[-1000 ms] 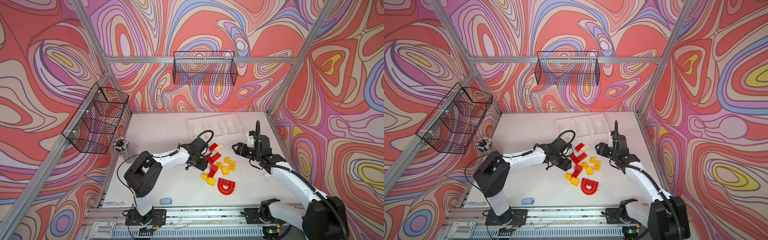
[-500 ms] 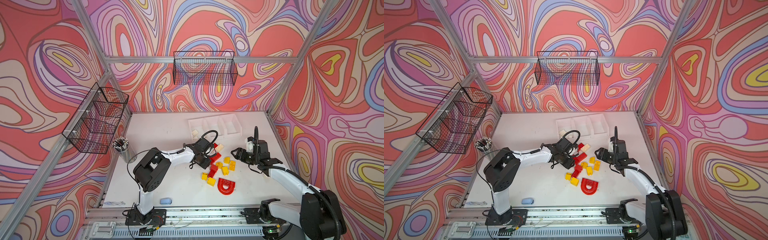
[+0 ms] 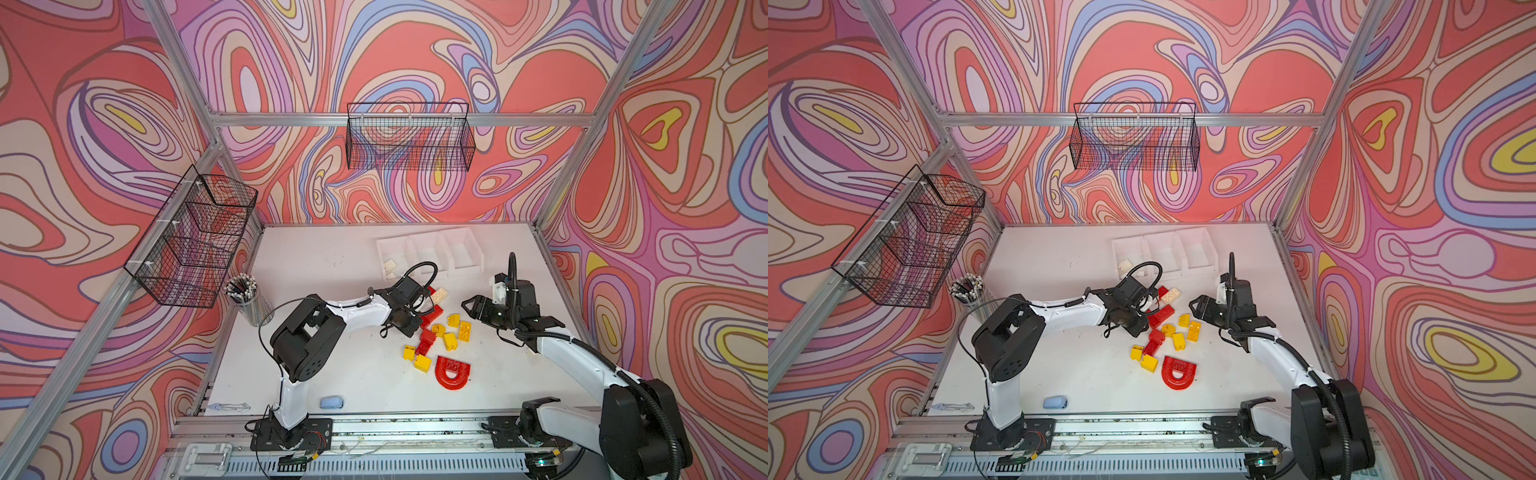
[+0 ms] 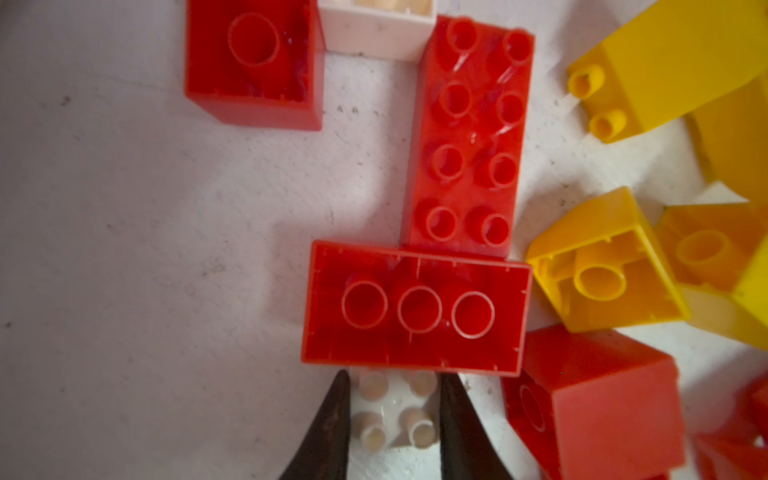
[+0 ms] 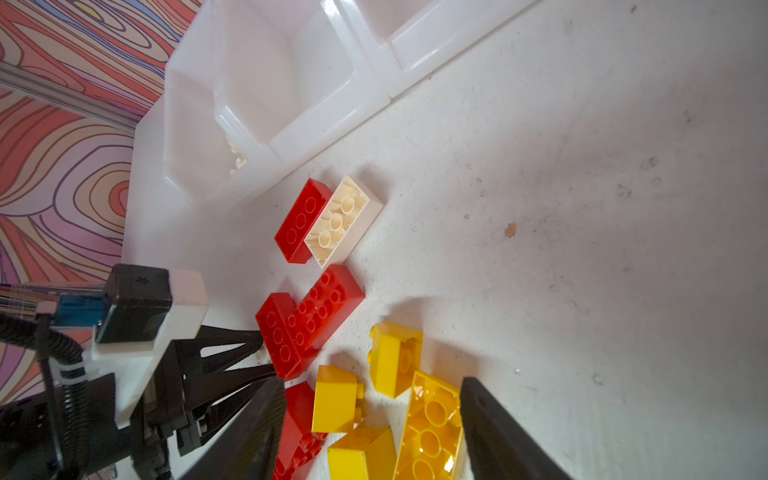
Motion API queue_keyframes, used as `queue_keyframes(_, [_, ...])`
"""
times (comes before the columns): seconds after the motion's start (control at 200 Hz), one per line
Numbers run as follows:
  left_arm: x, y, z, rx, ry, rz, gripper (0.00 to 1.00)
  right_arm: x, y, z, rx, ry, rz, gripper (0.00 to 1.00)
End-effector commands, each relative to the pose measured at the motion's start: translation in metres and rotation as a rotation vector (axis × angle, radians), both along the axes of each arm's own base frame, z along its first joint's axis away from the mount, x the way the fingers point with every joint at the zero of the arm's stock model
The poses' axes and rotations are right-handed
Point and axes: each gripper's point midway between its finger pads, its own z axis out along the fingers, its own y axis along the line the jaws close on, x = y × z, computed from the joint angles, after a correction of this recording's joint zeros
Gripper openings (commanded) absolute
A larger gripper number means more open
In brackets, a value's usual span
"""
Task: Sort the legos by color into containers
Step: 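Grasp the white 2x2 brick beside the red bricks with the left gripper, then carry the white brick to the tray and drop it with the left gripper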
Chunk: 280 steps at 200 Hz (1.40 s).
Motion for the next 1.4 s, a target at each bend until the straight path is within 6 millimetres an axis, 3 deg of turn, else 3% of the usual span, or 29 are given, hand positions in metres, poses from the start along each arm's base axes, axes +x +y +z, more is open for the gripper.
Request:
queue_keyframes(0.0, [-0.005,0.006,-0.005,0.043,-0.005,-0.011,0.25,0.002,0.000,0.000,0.004,-0.009,-0.001,0.70])
queue_keyframes(0.125, [-0.004,0.009,0.011,0.031,-0.043,0.001,0.24,0.002,0.000,0.000,0.003,-0.010,0.001,0.70])
queue_keyframes(0.31, [0.006,0.014,0.052,0.000,-0.121,0.027,0.22,0.001,0.000,0.000,-0.002,-0.018,0.008,0.70])
queue_keyframes(0.446, [0.032,0.019,0.086,-0.020,-0.164,0.079,0.23,0.001,0.000,0.000,-0.001,-0.021,0.009,0.70])
queue_keyframes(0.596, [0.068,0.025,0.106,-0.059,-0.177,0.140,0.23,0.000,0.001,0.002,0.002,-0.024,0.012,0.70])
queue_keyframes(0.791, [0.112,0.034,0.109,-0.067,-0.178,0.206,0.23,-0.002,0.002,0.002,0.008,-0.025,0.019,0.70])
queue_keyframes(0.926, [0.139,0.030,0.115,-0.086,-0.191,0.231,0.23,-0.003,0.003,0.000,0.005,-0.024,0.026,0.70])
queue_keyframes(1.197, [0.189,0.050,0.093,-0.074,-0.151,0.385,0.27,-0.004,0.002,-0.004,-0.003,-0.015,0.029,0.70])
queue_keyframes(1.397, [0.204,0.048,0.102,-0.087,-0.181,0.400,0.53,-0.005,0.000,-0.010,-0.056,0.000,0.027,0.70])
